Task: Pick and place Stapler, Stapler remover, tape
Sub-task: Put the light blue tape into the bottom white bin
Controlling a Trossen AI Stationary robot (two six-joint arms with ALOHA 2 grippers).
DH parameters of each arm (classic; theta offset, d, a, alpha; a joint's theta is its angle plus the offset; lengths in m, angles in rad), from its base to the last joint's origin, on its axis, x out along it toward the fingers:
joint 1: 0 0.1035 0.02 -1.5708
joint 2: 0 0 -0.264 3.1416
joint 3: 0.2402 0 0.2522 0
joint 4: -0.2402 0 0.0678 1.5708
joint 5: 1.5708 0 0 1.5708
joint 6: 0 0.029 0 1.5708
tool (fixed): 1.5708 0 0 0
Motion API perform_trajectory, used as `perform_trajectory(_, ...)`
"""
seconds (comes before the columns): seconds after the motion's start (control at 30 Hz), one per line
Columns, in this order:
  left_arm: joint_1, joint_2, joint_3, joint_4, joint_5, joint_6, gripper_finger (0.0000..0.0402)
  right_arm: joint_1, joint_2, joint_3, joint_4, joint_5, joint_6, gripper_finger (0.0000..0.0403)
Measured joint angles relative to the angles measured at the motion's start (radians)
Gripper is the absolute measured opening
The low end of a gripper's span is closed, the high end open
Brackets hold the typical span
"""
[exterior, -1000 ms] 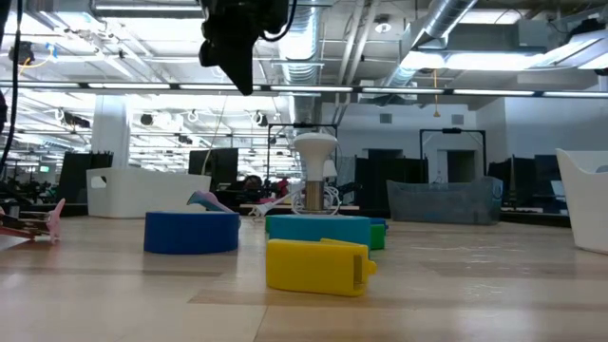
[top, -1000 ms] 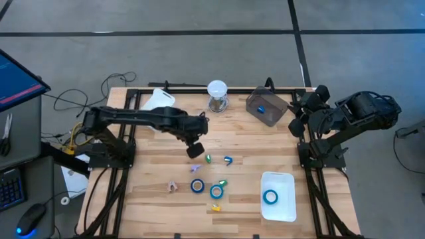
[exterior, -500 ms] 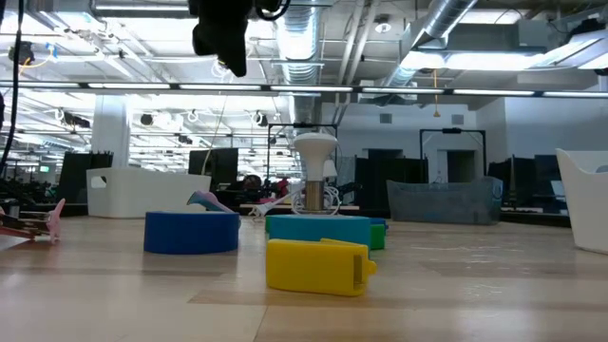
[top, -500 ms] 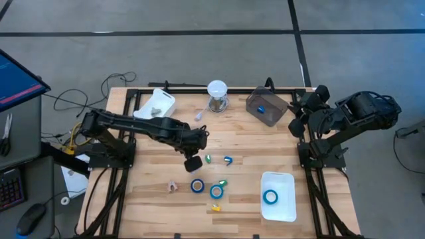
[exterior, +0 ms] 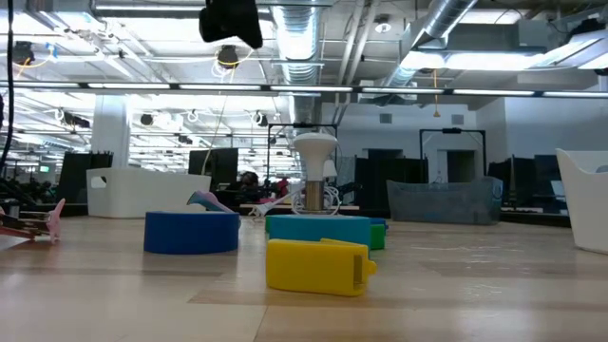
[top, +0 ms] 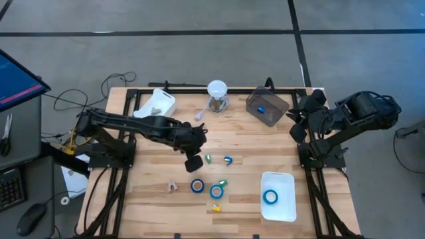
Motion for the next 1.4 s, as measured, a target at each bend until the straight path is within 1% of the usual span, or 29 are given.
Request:
perform_trajectory(0.17, 0.0, -0.038, -0.001, 0.041, 0.001, 0.0, 0.0004, 0.0, 0.0, 0.0, 0.0, 0.001, -0.002, 0.0065)
perform_trajectory(0.47, 0.005, -0.111, -0.001, 0.191, 0.001, -0.002, 0.0004, 0.0, 0.0, 0.0, 0.002, 0.001, -0.044, 0.0065)
perform_trajectory(0.6, 0.008, -0.134, -0.001, 0.192, 0.0, -0.026, 0.0004, 0.0, 0.008, 0.0, 0.002, 0.0, -0.048, 0.0065)
perform_trajectory(0.67, 0.001, -0.14, -0.001, 0.19, -0.018, -0.026, 0.0004, 0.003, 0.009, 0.0, 0.009, -0.004, -0.055, 0.0065)
perform_trajectory(0.77, -0.01, -0.144, -0.001, 0.188, -0.042, -0.009, 0.0004, 0.013, 0.021, 0.0, 0.068, -0.02, -0.087, 0.0065)
perform_trajectory(0.93, -0.024, -0.153, -0.001, 0.186, -0.064, 0.098, 0.0004, 0.019, 0.079, 0.0, 0.249, -0.146, -0.234, 0.0065)
perform_trajectory(1.0, -0.028, -0.166, -0.001, 0.188, -0.069, 0.131, 0.0004, 0.019, 0.113, 0.0, 0.308, -0.172, -0.279, 0.0065)
perform_trajectory(1.07, -0.032, -0.191, -0.001, 0.17, -0.097, 0.14, 0.0003, 0.019, 0.147, 0.0, 0.344, -0.186, -0.303, 0.0065)
perform_trajectory(1.17, -0.038, -0.238, -0.001, 0.141, -0.131, 0.153, 0.0003, 0.019, 0.193, 0.0, 0.352, -0.186, -0.301, 0.0065)
perform_trajectory(1.3, -0.059, -0.325, 0.0, 0.104, -0.183, 0.154, 0.0003, 0.019, 0.241, 0.001, 0.356, -0.189, -0.241, 0.0065)
perform_trajectory(1.4, -0.082, -0.382, -0.01, 0.094, -0.196, 0.149, 0.0003, 0.018, 0.276, 0.001, 0.397, -0.22, -0.212, 0.0065)
